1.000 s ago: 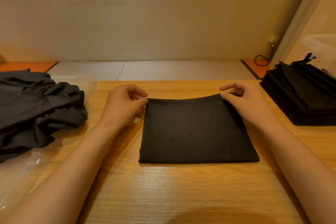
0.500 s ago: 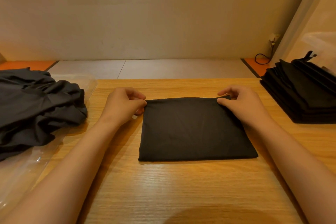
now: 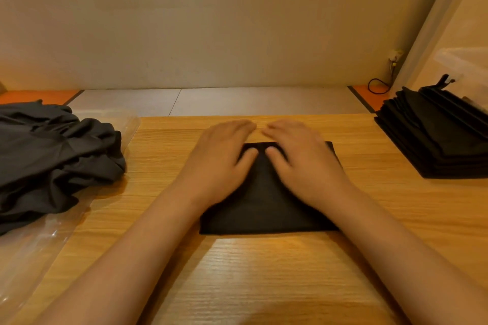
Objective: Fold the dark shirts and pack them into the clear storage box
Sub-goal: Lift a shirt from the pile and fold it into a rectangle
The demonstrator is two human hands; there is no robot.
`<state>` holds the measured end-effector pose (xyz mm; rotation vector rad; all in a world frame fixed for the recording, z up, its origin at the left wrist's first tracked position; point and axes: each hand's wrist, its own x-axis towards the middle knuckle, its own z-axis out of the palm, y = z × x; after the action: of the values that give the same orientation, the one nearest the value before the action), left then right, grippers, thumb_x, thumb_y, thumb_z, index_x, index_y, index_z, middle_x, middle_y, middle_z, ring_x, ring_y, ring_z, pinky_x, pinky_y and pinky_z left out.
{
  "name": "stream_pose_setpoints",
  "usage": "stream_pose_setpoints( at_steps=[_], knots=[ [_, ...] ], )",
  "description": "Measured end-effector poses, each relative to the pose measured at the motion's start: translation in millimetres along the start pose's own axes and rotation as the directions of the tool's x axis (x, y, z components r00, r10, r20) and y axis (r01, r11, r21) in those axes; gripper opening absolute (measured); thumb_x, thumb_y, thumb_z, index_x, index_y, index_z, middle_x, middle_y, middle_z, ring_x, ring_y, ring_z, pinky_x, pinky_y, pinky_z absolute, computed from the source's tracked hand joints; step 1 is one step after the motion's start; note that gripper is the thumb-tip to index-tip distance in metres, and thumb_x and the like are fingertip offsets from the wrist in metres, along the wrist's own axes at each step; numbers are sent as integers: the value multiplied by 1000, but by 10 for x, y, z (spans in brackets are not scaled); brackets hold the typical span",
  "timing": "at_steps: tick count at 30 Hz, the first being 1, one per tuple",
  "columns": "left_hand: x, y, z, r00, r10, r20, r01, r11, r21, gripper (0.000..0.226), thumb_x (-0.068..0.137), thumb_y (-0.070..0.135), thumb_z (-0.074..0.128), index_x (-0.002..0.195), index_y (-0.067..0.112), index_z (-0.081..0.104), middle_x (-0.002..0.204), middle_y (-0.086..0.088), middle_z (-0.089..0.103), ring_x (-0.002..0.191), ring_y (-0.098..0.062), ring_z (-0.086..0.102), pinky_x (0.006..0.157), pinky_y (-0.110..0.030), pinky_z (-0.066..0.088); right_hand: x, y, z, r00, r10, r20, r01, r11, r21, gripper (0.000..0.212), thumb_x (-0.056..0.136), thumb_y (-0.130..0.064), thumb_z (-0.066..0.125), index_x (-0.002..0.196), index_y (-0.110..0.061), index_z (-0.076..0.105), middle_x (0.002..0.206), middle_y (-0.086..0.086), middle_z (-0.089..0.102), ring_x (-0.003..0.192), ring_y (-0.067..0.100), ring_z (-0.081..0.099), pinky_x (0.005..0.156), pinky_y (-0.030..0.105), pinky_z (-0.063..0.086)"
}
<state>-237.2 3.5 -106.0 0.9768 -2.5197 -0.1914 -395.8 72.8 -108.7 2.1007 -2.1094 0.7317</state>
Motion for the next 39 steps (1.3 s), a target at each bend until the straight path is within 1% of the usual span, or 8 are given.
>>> stream_pose_setpoints(
  at_steps=[2,4,16,29,32,35,37,39],
  knots=[
    [-18,23,134,974,-33,223,18,997,69,57,102,37,31,154,18,15,160,1,18,147,-11,12,120,-30,4,-26,-63,152,972,-2,234,9,1000,-30,51,103,-32,30,152,-20,21,159,-5,20,147,9,9,117,28,2],
    [-40,-14,198,941,-78,329,54,995,82,60,103,39,27,154,18,5,162,2,10,147,-7,4,120,-30,-3,-32,-25,209,941,38,336,-23,999,-49,53,104,-32,25,154,-23,10,161,-8,9,147,6,1,119,29,-3],
    [-30,-27,177,935,-89,343,64,995,81,59,103,42,23,155,23,4,161,5,10,147,-7,4,119,-28,-4,-19,43,151,924,82,373,-56,995,-78,53,103,-42,23,154,-31,10,160,-11,13,146,6,5,118,30,-2],
    [-44,-330,72,912,-237,336,214,971,104,56,103,43,17,154,27,-1,161,9,-8,146,-4,-13,120,-32,-8,19,522,-5,849,406,339,-354,912,-206,55,104,-42,15,154,-24,4,162,-5,-2,148,12,-7,119,38,-3],
    [-67,-192,-25,956,-183,230,163,981,103,59,101,45,14,153,26,-8,160,11,-14,144,-1,-18,120,-31,-10,-18,360,-162,899,374,227,-324,917,-232,56,103,-40,14,155,-21,2,162,-5,-5,147,11,-12,118,37,-6],
    [-132,77,-48,973,-83,215,60,992,111,64,95,51,0,153,26,-7,158,14,-16,143,1,-19,119,-29,-11,-130,15,-303,946,273,175,-236,949,-209,56,103,-40,15,155,-22,1,161,-8,-4,146,8,-14,118,35,-8],
    [-214,226,35,963,-21,269,-6,995,99,70,89,51,-5,153,25,-9,159,12,-16,143,2,-19,119,-28,-11,-227,-202,-239,950,203,236,-159,968,-193,56,103,-38,15,154,-22,-1,161,-8,-6,146,7,-14,119,34,-8],
    [-281,270,128,937,-20,350,-14,995,96,61,96,45,-2,152,24,-13,159,11,-18,142,2,-21,119,-28,-11,-293,-298,-91,917,192,351,-139,976,-169,55,104,-34,14,153,-21,-6,161,-7,-11,145,6,-16,119,34,-8]
  ],
)
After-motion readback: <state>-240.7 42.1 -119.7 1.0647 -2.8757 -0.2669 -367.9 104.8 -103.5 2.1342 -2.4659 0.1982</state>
